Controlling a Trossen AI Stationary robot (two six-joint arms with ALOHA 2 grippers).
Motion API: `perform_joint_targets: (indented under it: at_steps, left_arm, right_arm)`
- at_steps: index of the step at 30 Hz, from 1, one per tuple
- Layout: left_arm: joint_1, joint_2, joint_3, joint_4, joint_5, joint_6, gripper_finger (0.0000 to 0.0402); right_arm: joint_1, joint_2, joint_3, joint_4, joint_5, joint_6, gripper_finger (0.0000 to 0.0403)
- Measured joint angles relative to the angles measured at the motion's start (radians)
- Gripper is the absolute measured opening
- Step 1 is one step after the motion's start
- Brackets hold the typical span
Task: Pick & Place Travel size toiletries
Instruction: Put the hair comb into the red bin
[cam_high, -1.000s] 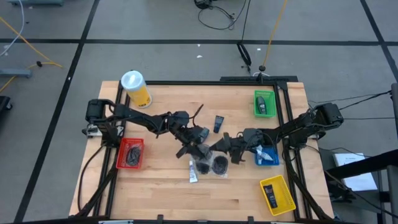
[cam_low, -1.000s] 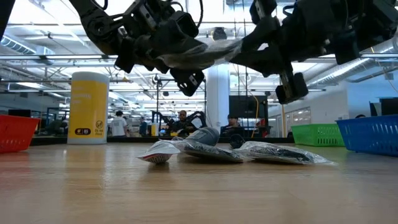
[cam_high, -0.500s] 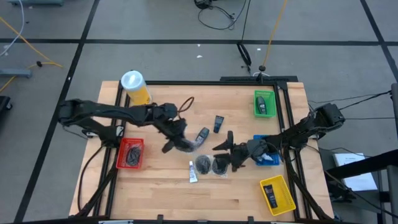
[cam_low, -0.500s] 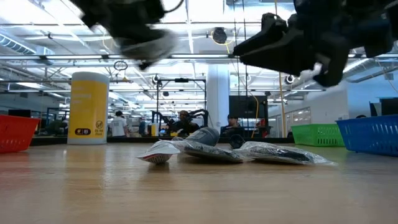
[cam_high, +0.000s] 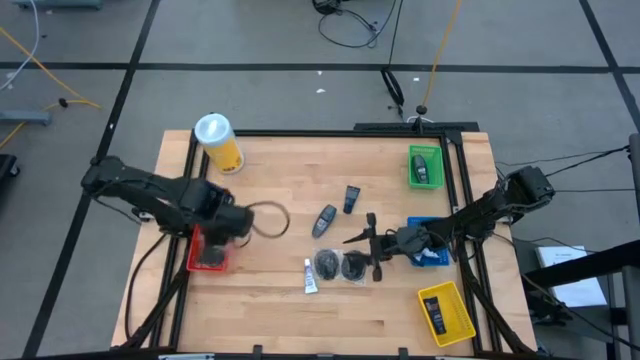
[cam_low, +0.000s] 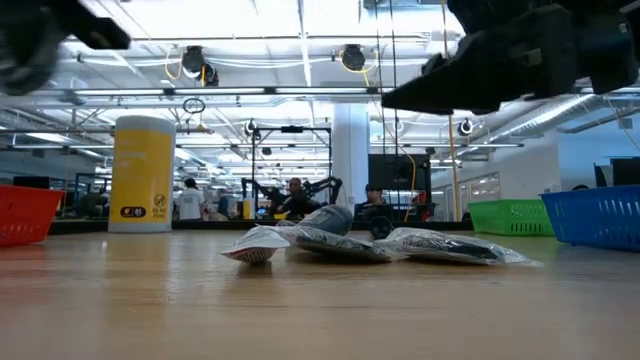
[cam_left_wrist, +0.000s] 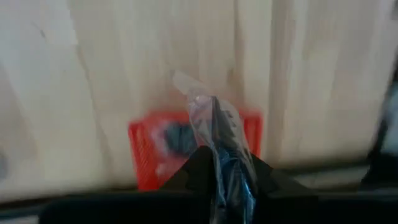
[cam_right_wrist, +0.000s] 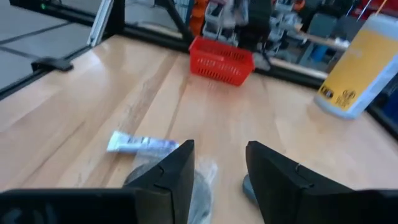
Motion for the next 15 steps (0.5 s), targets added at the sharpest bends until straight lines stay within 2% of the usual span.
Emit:
perform_joint_targets:
  at_steps: [4,6,11,15]
  left_arm:
    - [-0.065,-0.001,-0.072,0.01,0.029,0.122,0.0055]
    - [-0.081,0.001,-0.122,0.014,0.036,0.135,0.0048]
    - [-0.088,0.027,-0.278,0.023,0.103,0.173,0.0024]
    - [-0.083,0.058,-0.349,0.048,0.131,0.231,0.002]
  right_arm:
    - [0.019,0.0,0.0,-0.048,0.0,0.015,0.0134]
    - [0.032,0.0,0.0,-0.054,0.0,0.015,0.0134]
    - [0.054,0.0,0.0,-0.045,0.001,0.01,0.0134]
    - [0.059,0.0,0.0,-0.044,0.001,0.005,0.0134]
